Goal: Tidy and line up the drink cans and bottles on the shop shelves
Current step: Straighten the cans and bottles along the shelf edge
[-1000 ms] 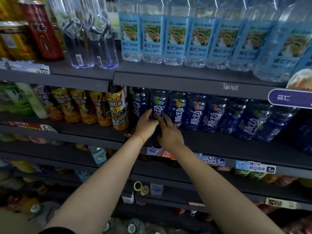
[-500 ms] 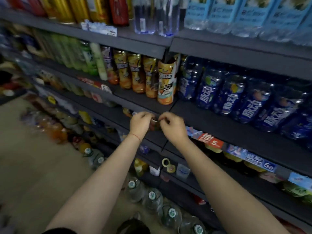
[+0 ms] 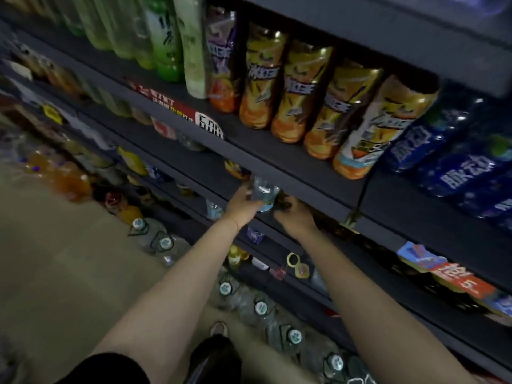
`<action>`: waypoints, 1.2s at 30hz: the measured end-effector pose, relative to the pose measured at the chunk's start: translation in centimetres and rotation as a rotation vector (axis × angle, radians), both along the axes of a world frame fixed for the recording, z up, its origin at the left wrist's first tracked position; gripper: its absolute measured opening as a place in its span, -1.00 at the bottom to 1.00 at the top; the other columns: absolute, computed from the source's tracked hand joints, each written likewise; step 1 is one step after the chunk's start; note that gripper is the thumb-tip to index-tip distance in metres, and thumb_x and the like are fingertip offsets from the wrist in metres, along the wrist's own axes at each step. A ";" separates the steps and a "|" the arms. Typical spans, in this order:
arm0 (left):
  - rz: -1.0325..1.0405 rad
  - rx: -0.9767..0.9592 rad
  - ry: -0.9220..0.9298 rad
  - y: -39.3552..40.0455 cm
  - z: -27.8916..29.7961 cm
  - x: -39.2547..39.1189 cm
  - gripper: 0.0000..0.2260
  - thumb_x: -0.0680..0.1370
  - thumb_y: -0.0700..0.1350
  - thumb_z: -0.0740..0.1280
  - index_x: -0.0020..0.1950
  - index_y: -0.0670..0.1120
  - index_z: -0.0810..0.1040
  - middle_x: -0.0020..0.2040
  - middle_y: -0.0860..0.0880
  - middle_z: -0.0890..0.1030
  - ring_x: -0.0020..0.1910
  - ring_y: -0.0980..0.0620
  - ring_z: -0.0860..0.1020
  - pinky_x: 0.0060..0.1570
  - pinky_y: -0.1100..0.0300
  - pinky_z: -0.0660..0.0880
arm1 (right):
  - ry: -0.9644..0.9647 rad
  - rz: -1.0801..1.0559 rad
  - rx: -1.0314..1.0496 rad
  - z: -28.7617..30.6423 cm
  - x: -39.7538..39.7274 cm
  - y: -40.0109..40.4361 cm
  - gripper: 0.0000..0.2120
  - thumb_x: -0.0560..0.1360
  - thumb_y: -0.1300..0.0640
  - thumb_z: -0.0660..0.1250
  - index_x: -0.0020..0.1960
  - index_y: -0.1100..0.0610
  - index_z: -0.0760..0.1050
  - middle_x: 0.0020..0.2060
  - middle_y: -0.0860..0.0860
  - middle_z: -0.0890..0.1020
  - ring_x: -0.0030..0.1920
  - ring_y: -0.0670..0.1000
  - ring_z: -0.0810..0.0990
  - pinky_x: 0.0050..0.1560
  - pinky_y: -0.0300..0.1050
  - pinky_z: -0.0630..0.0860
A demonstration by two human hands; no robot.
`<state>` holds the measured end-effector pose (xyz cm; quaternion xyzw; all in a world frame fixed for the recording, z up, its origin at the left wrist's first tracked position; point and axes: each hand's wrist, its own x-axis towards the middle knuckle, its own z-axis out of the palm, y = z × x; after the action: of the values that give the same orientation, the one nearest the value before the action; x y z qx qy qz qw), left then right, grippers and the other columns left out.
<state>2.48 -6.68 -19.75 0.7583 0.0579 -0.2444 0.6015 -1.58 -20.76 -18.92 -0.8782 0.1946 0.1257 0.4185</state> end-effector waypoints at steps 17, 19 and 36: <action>-0.380 0.136 -0.072 2.8 -0.3 1.0 -0.38 0.26 -0.04 0.58 0.28 0.03 0.46 0.16 0.03 0.60 0.13 0.05 0.56 0.17 0.08 0.53 | 0.036 -0.404 0.174 -2.0 1.8 3.6 -0.42 0.27 -0.23 0.45 0.16 0.08 0.53 0.03 0.05 0.67 -0.09 0.07 0.69 -0.13 -0.04 0.67; -0.429 0.139 -0.082 2.9 0.7 -0.7 -0.53 0.32 -0.14 0.58 0.15 0.05 0.49 0.02 0.06 0.64 -0.01 0.09 0.60 0.01 0.19 0.56 | 0.055 -0.314 0.192 -1.2 0.1 3.8 -0.52 0.34 -0.23 0.43 0.11 0.08 0.55 -0.08 0.09 0.70 -0.22 0.07 0.70 -0.31 -0.12 0.64; 0.032 -0.482 -0.439 -0.4 23.7 -18.9 -0.88 0.46 -0.14 0.49 -0.02 -0.03 0.63 -0.12 -0.02 0.70 -0.11 -0.02 0.67 -0.05 0.03 0.60 | -0.520 0.229 0.368 21.5 -18.6 -0.8 -0.56 0.41 -0.06 0.54 0.21 -0.04 0.48 0.11 -0.07 0.62 0.02 -0.11 0.62 -0.05 -0.17 0.56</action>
<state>-16.42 -7.10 3.90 0.6278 -0.1207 -0.0723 0.7655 -20.15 -21.57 2.58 -0.8067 -0.0445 -0.0234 0.5888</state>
